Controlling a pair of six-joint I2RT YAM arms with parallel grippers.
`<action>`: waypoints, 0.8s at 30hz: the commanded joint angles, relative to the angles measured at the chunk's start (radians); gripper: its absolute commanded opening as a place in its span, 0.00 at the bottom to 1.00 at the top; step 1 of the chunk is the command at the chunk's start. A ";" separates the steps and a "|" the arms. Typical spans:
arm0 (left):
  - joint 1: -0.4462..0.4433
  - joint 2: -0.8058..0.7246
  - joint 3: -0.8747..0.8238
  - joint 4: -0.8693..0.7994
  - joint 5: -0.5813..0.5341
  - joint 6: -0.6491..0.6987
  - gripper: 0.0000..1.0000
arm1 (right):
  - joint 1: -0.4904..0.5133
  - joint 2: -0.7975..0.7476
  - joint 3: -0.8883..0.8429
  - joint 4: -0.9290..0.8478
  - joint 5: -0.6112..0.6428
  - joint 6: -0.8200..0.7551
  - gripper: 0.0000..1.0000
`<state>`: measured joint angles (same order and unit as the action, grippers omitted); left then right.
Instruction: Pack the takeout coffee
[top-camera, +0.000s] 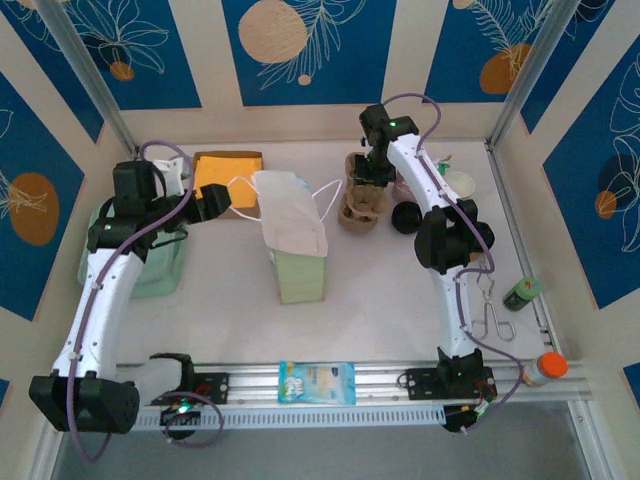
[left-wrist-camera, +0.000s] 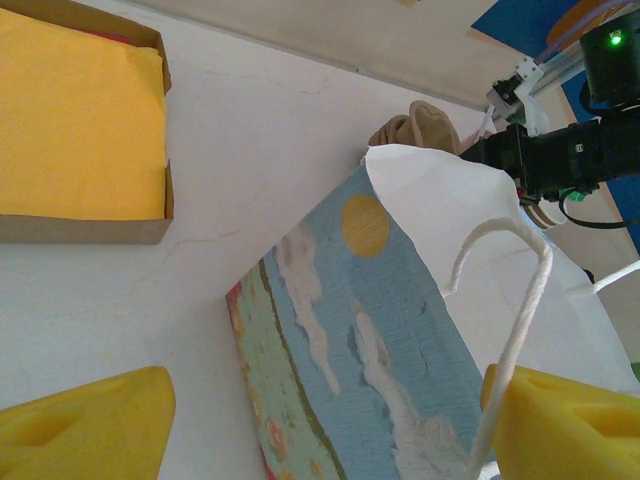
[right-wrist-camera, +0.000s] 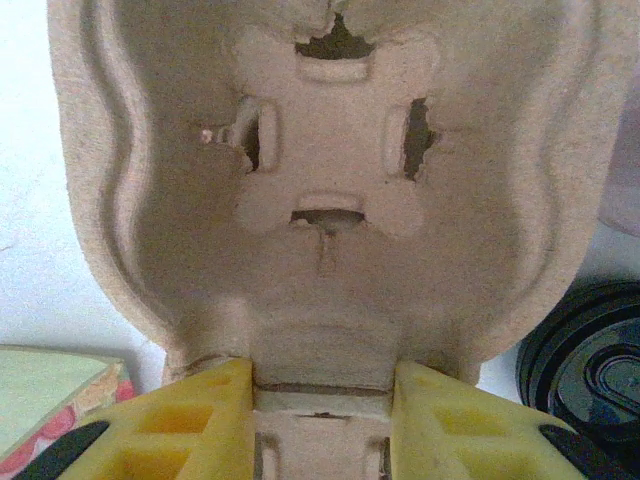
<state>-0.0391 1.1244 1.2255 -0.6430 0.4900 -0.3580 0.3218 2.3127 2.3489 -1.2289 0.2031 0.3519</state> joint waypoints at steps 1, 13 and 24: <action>0.016 -0.021 0.005 0.002 0.015 0.011 0.80 | 0.012 0.022 0.034 -0.033 -0.004 0.007 0.33; 0.018 -0.030 0.046 -0.028 0.008 0.019 0.80 | 0.023 -0.076 0.059 -0.082 0.021 -0.006 0.32; 0.018 -0.036 0.201 -0.129 -0.148 0.106 0.86 | 0.025 -0.268 0.058 -0.151 0.057 -0.037 0.32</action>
<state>-0.0360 1.1023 1.3689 -0.7235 0.4404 -0.3115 0.3405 2.1132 2.3825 -1.3262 0.2443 0.3336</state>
